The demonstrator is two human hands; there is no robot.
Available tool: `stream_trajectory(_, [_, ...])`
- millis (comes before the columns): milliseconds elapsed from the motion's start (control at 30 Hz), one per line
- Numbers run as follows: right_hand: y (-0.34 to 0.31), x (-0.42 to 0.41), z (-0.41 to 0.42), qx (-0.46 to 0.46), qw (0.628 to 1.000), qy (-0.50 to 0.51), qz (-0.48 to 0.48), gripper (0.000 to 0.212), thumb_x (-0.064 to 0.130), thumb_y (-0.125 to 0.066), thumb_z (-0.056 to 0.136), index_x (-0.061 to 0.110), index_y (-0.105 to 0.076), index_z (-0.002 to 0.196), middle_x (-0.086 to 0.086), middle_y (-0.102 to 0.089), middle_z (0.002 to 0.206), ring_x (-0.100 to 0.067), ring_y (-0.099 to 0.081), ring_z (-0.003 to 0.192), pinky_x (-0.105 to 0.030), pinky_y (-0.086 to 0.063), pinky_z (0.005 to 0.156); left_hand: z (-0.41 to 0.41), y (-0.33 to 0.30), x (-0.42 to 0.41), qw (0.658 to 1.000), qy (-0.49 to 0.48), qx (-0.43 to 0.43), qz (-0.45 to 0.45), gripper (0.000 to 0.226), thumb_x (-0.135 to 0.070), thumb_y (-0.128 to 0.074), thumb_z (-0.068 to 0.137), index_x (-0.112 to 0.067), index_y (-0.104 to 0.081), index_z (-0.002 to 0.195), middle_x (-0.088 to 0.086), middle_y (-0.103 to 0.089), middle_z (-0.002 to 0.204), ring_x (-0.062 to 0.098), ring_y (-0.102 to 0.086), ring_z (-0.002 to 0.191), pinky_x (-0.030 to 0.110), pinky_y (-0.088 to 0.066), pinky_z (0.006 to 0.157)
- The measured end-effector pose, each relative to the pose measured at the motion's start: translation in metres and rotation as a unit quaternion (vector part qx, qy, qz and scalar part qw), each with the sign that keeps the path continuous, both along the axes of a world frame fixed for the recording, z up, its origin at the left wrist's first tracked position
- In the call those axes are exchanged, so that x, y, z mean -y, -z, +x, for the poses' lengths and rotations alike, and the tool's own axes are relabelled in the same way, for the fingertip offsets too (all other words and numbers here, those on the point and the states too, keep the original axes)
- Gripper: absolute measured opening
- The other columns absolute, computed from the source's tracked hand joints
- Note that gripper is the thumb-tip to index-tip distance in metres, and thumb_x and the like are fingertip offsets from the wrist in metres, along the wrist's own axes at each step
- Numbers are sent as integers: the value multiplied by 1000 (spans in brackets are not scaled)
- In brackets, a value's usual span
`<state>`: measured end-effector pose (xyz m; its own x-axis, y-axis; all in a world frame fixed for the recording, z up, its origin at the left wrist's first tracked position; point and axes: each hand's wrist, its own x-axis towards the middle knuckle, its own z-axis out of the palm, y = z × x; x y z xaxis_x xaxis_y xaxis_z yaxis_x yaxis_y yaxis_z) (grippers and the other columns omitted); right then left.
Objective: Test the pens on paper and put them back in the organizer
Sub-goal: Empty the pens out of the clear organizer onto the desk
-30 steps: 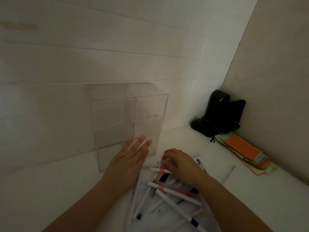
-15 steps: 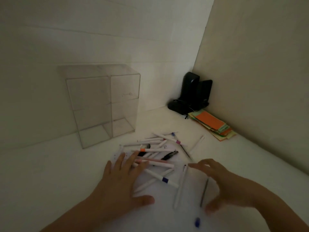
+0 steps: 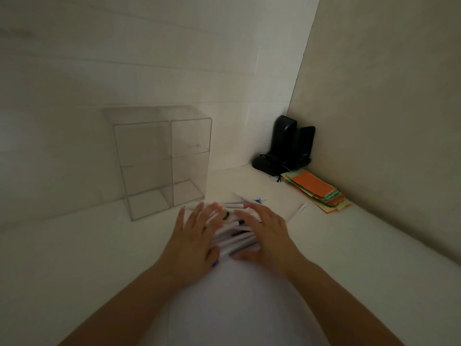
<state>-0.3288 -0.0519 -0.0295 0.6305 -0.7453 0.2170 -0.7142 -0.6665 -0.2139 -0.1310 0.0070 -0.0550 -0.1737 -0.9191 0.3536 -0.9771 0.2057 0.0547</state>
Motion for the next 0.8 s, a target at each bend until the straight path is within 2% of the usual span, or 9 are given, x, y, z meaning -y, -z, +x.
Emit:
stream_trajectory(67, [2,5,13,-52,997,-45,15,73,69,-34,73,47,-18,141,4,-21,153,-17,-13,141,-39,-10,112,-1,3,-9,999,-44,-19,-14,58,-42,-31,85,-16,-34,137,8,-38,145,29,-31,135,49,-14,106])
stream_trajectory(167, [7,15,30,-42,997,-60,10,59,56,-28,82,35,-42,135,2,-44,141,-21,-34,133,-41,-25,106,-3,7,-22,1000,6,4,-10,64,-55,-21,91,-14,-32,140,7,-33,148,25,-19,138,47,-12,108])
stream_trajectory(233, [7,24,39,-42,998,-43,-3,51,49,-31,87,33,-44,134,3,-47,139,-20,-35,132,-38,-23,104,-10,8,-29,998,54,35,10,69,-60,-21,90,-14,-30,141,8,-28,150,25,-18,139,45,-14,109])
stream_trajectory(300, [8,33,43,-48,998,-26,-3,49,48,-34,89,34,-42,135,2,-43,142,-20,-30,135,-36,-19,106,-24,16,-36,995,85,36,31,69,-61,-18,90,-15,-36,139,8,-34,147,24,-28,137,43,-19,107])
stream_trajectory(433, [10,37,45,-22,1000,2,5,67,58,-17,79,32,-44,135,-4,-42,141,-24,-30,134,-41,-20,111,-45,11,-47,991,77,0,109,69,-60,-8,91,-23,-58,122,-3,-56,129,12,-55,117,34,-49,93])
stream_trajectory(533, [8,30,33,-28,997,69,21,54,54,-39,89,35,-35,139,-3,-22,153,-23,-11,143,-45,-3,116,-42,4,-44,992,78,-27,93,75,-68,-4,83,-27,-38,137,-9,-28,148,10,-30,135,32,-26,109])
stream_trajectory(633, [7,25,6,-21,975,212,59,65,56,-46,87,32,-24,143,-6,-9,156,-27,-3,143,-47,-2,114,-20,0,-26,996,-32,-45,65,58,-63,-30,80,-25,-55,117,4,-53,131,28,-53,117,46,-42,95])
stream_trajectory(700, [9,24,-10,-1,953,286,99,76,65,-46,82,31,-19,145,-13,-8,155,-33,-8,142,-46,-7,114,-5,-6,-13,985,-131,-67,89,66,-65,-32,72,-23,-56,117,13,-53,130,39,-52,115,54,-42,91])
stream_trajectory(800, [13,28,-17,36,958,260,118,62,54,-46,88,28,-30,141,-15,-26,150,-31,-24,137,-37,-19,112,10,0,5,977,-155,-96,107,95,-84,-11,65,-29,-25,141,10,-13,154,40,-17,137,51,-18,110])
